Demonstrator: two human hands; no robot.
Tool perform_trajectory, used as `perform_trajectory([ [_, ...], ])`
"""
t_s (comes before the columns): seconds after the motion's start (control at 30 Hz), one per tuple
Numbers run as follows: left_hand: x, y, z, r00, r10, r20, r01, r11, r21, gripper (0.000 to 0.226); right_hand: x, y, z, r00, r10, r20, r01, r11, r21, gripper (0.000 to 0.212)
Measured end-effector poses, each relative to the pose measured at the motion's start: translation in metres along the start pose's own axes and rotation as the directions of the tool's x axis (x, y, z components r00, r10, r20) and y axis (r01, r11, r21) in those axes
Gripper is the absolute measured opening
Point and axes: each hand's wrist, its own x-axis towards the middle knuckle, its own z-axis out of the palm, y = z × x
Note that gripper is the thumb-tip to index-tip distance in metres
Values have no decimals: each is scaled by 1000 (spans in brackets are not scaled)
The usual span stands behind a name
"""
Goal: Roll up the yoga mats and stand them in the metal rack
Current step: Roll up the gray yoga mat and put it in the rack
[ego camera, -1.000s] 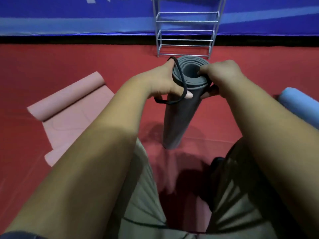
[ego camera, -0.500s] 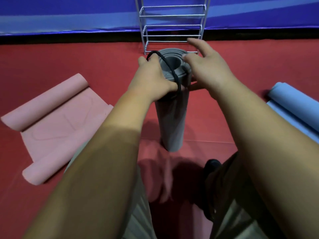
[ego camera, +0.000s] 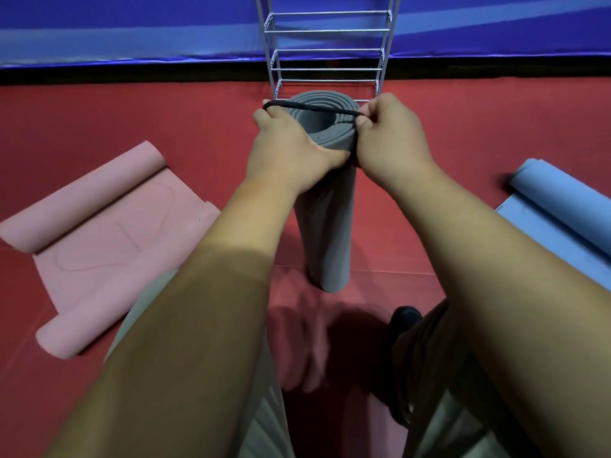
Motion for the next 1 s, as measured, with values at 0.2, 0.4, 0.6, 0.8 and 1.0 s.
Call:
perform_trajectory([
  [0.2,-3,-6,-11,996,6,88,-5,1000,-16,125,2,4,3,974,206,-98,-190,970,152,24],
  [0.4,1,-20,-28,985,-20,172,51,983,-178,123,8,1,-7,970,237,-45,-239,970,-46,21],
  [0.6,5,-31,-40,951,-109,288,197,934,-298,82,8,-2,-9,977,170,125,-152,978,-141,29],
  [0.8,17,-49,-32,856,-34,516,311,831,-461,94,6,8,-7,896,219,386,-287,949,128,29],
  [1.0,30,-78,-7,815,-237,529,512,723,-464,60,11,21,8,840,285,462,-366,926,94,14],
])
